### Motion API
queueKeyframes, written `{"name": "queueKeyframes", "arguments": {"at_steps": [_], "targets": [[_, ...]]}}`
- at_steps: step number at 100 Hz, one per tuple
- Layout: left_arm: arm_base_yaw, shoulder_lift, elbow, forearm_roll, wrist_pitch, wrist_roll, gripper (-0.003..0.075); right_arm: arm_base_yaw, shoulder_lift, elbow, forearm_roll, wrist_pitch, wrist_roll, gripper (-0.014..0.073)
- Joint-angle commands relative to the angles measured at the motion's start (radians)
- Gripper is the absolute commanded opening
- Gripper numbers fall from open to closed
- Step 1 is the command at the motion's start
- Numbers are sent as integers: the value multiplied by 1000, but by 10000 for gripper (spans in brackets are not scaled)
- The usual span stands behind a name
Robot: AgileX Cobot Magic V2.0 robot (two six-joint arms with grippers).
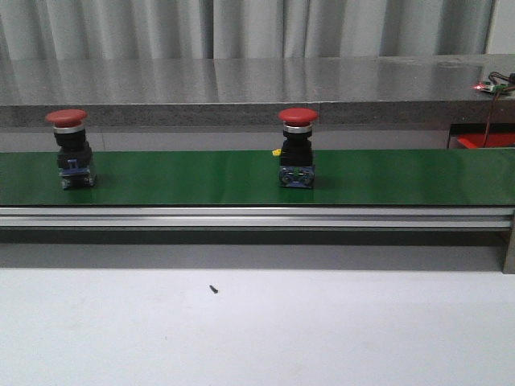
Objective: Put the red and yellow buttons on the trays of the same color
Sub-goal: 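Lower the right gripper over the first red button at the belt end and grasp it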
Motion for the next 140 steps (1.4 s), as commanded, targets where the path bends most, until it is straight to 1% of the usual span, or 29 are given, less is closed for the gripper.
{"name": "queueKeyframes", "arguments": {"at_steps": [1,24,35,40,45,50,54,55,57,58,59,62,64,65,69,71,79,87,96,106,113,120,140], "targets": [[-7,-2,-28,-24,-64,1,-20,0,34,-72,-4,-24,-12,-66],[-7,-2,-28,-24,-64,1,-20,2,177,-225,22,82,-84,-66],[-7,-2,-28,-24,-64,1,-20,2,252,-286,116,125,-149,-62],[-7,-2,-28,-24,-64,1,-20,7,284,-313,152,153,-191,-33],[-7,-2,-28,-24,-64,1,-20,23,314,-340,173,180,-223,31],[-7,-2,-28,-24,-64,1,-20,47,344,-369,176,199,-230,127],[-7,-2,-28,-24,-64,1,-20,66,368,-392,176,207,-231,233],[-7,-2,-28,-24,-64,1,-20,70,372,-399,176,208,-231,273],[-7,-2,-28,-24,-64,1,-20,79,384,-405,175,209,-231,315],[-7,-2,-28,-24,-64,1,-20,83,387,-411,175,209,-231,358],[-7,-2,-28,-24,-64,1,-20,89,394,-415,175,208,-231,379],[-7,-2,-28,-24,-66,1,-20,102,410,-431,174,208,-231,482],[-7,-2,-28,-24,-66,1,-20,111,422,-437,174,208,-231,521],[-7,-2,-28,-24,-66,1,-20,114,426,-444,174,209,-231,556],[-7,-2,-28,-24,-66,1,-20,133,450,-464,174,212,-231,648],[-7,-2,-28,-24,-66,1,-20,142,463,-471,174,214,-230,671],[-7,-2,-28,-24,-66,1,-20,182,511,-515,174,227,-216,635],[-7,-2,-28,-24,-66,1,-20,223,562,-559,165,245,-181,625],[-7,-2,-28,-24,-67,1,-20,266,614,-612,107,257,-103,625],[-7,-2,-28,-24,-67,1,-20,300,671,-671,23,283,19,625],[-7,-2,-28,-24,-67,1,-20,313,709,-712,5,313,72,625],[-7,-2,-28,-24,-67,1,-20,320,747,-753,6,357,102,625],[-7,-2,-28,-24,-67,1,-20,320,859,-853,6,461,118,625]]}}
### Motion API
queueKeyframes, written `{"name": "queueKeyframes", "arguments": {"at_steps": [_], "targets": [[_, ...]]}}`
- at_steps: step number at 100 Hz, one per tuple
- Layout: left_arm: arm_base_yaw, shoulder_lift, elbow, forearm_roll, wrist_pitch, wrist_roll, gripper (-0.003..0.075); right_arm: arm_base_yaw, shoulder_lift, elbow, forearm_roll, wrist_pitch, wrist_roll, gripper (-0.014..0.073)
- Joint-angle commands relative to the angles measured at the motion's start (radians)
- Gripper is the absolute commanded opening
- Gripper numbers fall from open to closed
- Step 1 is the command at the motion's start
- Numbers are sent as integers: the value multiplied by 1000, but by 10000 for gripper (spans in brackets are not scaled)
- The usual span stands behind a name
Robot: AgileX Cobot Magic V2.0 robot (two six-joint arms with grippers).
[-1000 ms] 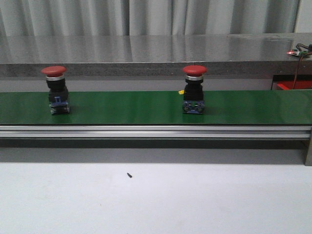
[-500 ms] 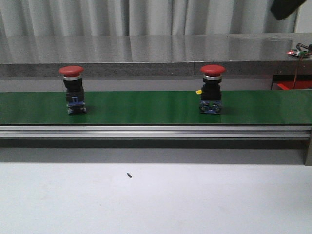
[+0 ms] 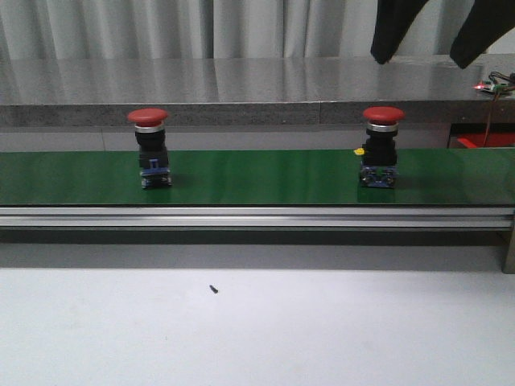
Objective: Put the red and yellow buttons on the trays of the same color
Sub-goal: 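Lower the right gripper over the first red button at the belt end and grasp it, then place the red button on the red tray, open the right gripper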
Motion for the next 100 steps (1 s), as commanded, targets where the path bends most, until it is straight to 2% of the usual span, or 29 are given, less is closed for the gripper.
{"name": "queueKeyframes", "arguments": {"at_steps": [1,47,56,69,76,100], "targets": [[-7,-2,-28,-22,-66,1,-20,0,5,-64,-6,13,14,625],[-7,-2,-28,-22,-66,1,-20,-42,160,-112,-59,38,31,619],[-7,-2,-28,-22,-66,1,-20,-52,173,-112,-60,38,31,543],[-7,-2,-28,-22,-66,1,-20,-60,173,-112,-60,33,31,305],[-7,-2,-28,-22,-66,1,-20,-64,173,-112,-60,27,31,223],[-7,-2,-28,-22,-66,1,-20,-106,131,-147,-63,-11,17,216]]}}
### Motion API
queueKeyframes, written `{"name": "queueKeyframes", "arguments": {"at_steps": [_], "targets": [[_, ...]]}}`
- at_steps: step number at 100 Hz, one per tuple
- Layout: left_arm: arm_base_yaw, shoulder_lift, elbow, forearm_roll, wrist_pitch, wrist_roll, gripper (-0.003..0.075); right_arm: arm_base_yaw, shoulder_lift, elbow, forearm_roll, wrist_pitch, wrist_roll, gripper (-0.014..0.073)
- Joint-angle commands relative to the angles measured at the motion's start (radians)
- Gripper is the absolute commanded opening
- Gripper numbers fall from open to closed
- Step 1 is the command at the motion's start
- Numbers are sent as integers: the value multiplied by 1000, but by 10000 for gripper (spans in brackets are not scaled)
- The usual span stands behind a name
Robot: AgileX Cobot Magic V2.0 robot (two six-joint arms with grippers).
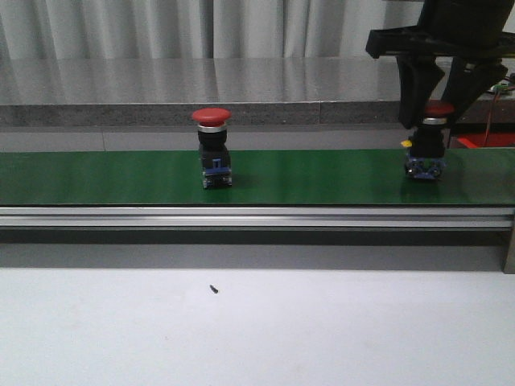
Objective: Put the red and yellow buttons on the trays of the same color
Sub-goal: 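Place the red button on the red tray, open the right gripper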
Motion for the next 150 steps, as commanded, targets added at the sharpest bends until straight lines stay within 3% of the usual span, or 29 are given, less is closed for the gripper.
{"name": "queueKeyframes", "arguments": {"at_steps": [1,30,57,106,143,150], "targets": [[-7,-2,-28,-22,-60,1,-20,-39,-84,-62,-6,-38,-13,216],[-7,0,-28,-22,-60,1,-20,-282,-52,-293,-5,131,-92,216],[-7,0,-28,-22,-60,1,-20,-428,65,-394,16,136,-141,216],[-7,0,-28,-22,-60,1,-20,-448,342,-534,29,58,-178,216],[-7,0,-28,-22,-60,1,-20,-448,416,-605,29,44,-185,218],[-7,0,-28,-22,-60,1,-20,-448,419,-613,29,45,-186,250]]}}
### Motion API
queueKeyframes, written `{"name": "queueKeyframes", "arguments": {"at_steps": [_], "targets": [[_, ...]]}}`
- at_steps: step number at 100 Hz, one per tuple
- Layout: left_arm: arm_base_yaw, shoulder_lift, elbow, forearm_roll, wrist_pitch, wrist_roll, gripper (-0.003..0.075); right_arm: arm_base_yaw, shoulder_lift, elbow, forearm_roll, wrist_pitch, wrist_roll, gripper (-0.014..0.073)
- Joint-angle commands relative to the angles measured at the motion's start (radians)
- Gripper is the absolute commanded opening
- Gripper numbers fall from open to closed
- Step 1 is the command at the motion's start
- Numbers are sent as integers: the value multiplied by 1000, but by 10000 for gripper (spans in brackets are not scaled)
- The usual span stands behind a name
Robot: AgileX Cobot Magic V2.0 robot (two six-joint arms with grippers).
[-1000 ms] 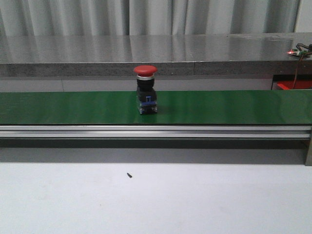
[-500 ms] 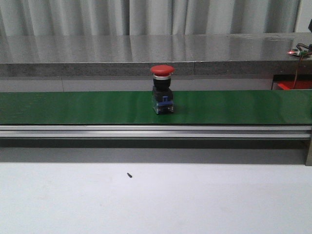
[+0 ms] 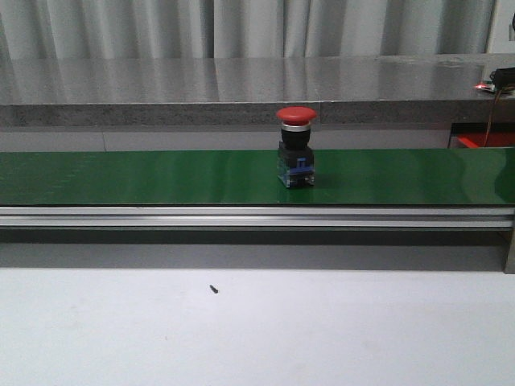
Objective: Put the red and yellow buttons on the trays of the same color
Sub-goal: 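Place the red button on the red tray, open the right gripper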
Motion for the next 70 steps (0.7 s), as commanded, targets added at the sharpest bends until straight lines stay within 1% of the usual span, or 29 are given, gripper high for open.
{"name": "queueKeyframes", "arguments": {"at_steps": [1,7,12,17,20,24,44,56,70], "targets": [[-7,0,-28,-22,-59,1,-20,-6,-60,-44,8,-37,-13,265],[-7,0,-28,-22,-59,1,-20,-6,-58,-48,8,-32,-23,357],[-7,0,-28,-22,-59,1,-20,-6,-58,-48,8,-32,-28,468],[-7,0,-28,-22,-59,1,-20,-6,-58,-48,8,-33,-28,547],[-7,0,-28,-22,-59,1,-20,-6,-58,-48,8,-34,-28,582],[-7,0,-28,-22,-59,1,-20,-6,-58,-48,8,-36,-28,600],[-7,0,-28,-22,-59,1,-20,-6,-75,-51,8,-23,-29,601],[-7,0,-28,-22,-59,1,-20,-2,-114,-51,10,21,-29,598],[-7,0,-28,-22,-59,1,-20,4,-159,-49,54,85,-34,551]]}}
